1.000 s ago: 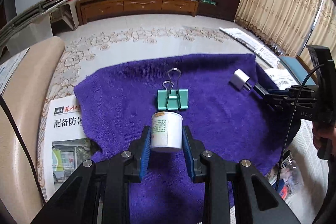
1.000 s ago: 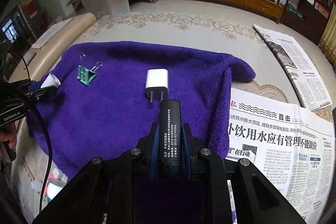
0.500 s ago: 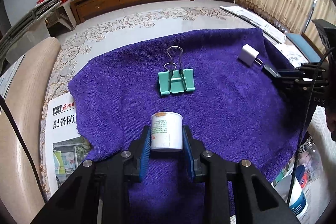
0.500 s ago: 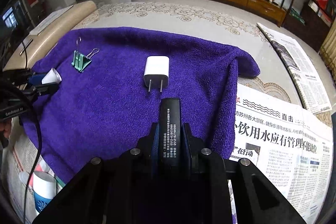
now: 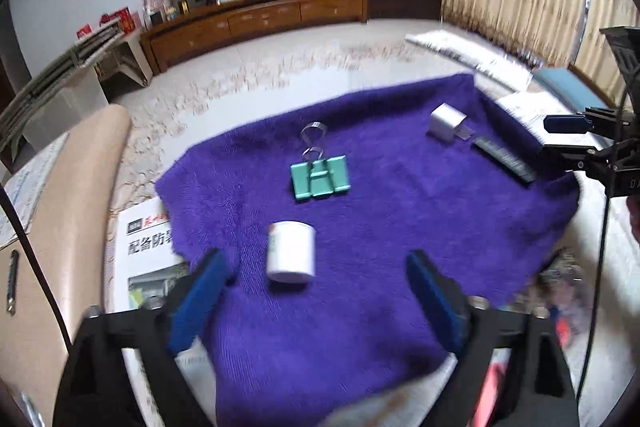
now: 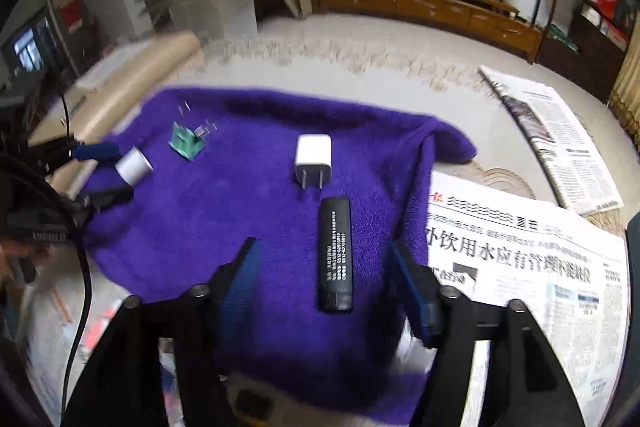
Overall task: Organize rigid objects
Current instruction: 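Place the container with the left tool while the right tool places the black device on the towel, then grasp the white USB light with the left tool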
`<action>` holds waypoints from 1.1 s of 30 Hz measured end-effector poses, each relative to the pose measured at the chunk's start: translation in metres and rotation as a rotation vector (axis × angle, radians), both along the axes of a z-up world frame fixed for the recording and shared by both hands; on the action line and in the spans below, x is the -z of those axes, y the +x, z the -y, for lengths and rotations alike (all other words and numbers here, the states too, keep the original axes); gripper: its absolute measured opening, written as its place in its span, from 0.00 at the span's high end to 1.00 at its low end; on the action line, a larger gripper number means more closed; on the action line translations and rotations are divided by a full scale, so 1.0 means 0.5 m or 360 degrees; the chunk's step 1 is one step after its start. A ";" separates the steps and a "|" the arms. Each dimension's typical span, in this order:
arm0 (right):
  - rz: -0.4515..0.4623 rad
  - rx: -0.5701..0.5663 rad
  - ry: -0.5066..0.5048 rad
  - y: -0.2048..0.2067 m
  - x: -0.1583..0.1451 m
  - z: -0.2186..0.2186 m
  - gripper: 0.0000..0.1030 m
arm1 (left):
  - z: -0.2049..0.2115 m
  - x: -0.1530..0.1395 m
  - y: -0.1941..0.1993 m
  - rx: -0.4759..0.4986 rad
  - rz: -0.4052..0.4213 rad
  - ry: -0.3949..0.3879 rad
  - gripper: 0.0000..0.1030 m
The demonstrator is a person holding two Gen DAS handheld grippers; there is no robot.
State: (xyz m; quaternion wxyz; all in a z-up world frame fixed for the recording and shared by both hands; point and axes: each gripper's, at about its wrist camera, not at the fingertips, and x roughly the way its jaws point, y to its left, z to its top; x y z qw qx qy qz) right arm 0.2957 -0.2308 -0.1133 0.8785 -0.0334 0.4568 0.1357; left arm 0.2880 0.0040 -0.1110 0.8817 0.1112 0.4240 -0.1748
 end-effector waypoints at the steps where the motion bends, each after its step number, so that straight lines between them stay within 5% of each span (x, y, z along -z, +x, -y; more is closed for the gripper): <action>1: 0.0024 0.0030 0.0016 -0.015 -0.015 0.006 0.15 | -0.001 -0.013 -0.021 -0.0010 0.0019 -0.0009 0.00; 2: 0.0033 0.0054 0.0022 -0.028 -0.025 0.011 0.00 | -0.001 -0.024 -0.045 -0.0025 0.0038 -0.0006 0.00; 9: 0.0036 0.0171 0.0143 -0.149 -0.059 0.052 0.00 | -0.038 -0.025 -0.197 -0.0178 -0.0071 -0.0123 0.00; 14: 0.0035 0.0198 0.0165 -0.245 -0.038 0.064 0.00 | -0.045 0.025 -0.276 0.0006 -0.0125 -0.0205 0.00; 18: 0.0047 0.0268 0.0230 -0.294 -0.008 0.081 0.00 | -0.027 0.044 -0.306 0.0175 -0.0065 -0.0101 0.00; 23: 0.0060 0.0285 0.0217 -0.312 0.012 0.090 0.00 | -0.026 0.070 -0.304 0.0274 -0.0124 -0.0088 0.38; 26: 0.0078 0.0285 0.0198 -0.317 0.017 0.095 0.00 | -0.006 0.078 -0.306 0.0383 -0.0086 -0.0003 0.44; 30: 0.0056 0.0272 0.0179 -0.316 0.029 0.094 0.00 | -0.003 0.078 -0.308 0.0413 -0.0061 -0.0034 0.49; 33: 0.0021 0.0256 0.0158 -0.311 0.043 0.091 0.00 | 0.001 0.077 -0.305 0.0440 -0.0061 -0.0058 0.62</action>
